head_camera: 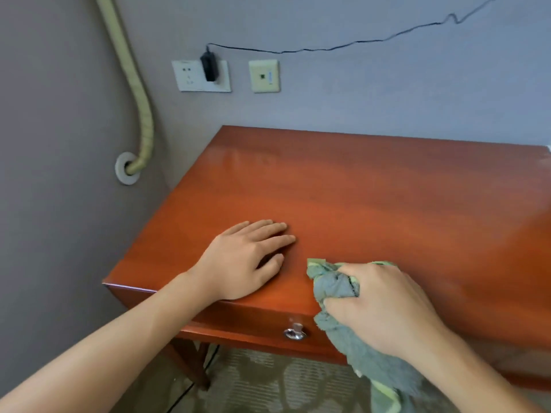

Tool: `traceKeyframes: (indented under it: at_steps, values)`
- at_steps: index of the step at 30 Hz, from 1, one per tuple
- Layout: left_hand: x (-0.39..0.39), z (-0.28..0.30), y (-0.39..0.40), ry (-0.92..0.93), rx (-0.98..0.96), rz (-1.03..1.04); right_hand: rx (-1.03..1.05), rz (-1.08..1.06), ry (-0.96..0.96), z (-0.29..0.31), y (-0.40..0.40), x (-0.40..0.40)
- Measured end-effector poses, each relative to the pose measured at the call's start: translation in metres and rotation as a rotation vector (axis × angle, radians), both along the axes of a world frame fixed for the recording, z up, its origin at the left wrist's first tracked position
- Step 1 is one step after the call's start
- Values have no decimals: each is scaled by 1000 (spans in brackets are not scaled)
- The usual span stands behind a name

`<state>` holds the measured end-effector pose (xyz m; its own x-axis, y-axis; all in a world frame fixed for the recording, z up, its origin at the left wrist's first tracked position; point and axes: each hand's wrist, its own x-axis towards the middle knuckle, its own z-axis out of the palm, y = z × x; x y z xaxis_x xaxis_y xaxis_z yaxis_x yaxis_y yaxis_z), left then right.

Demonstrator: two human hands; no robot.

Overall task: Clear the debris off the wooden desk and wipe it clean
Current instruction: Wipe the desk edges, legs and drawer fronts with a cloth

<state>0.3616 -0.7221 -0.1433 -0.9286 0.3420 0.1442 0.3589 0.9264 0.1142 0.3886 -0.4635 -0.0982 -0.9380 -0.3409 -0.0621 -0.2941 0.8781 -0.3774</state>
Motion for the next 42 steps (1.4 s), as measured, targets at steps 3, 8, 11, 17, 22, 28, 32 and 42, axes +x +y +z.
traceKeyframes:
  at_steps: [3, 8, 11, 17, 22, 28, 32, 42]
  values:
    - [5, 8, -57, -140, -89, 144, 54, 52, -32, 9, -26, -53]
    - [-3, 15, -114, -208, -133, 172, 167, 1, 155, 15, -111, -170]
    - [-31, 15, -138, -187, -122, 185, 134, 71, 290, 12, -183, -195]
    - [-46, -1, -144, -117, -10, 175, 111, 412, 142, 8, -253, -190]
    - [-56, -4, -159, -107, 99, 137, 95, -5, 226, -1, -278, -254]
    - [-59, 2, -164, -180, 157, 91, 205, -38, 139, 4, -320, -280]
    - [-57, -2, -162, -196, 174, 109, 167, 180, 80, 3, -307, -245]
    - [-63, 2, -171, -215, 260, 120, 361, -144, -28, 19, -300, -210]
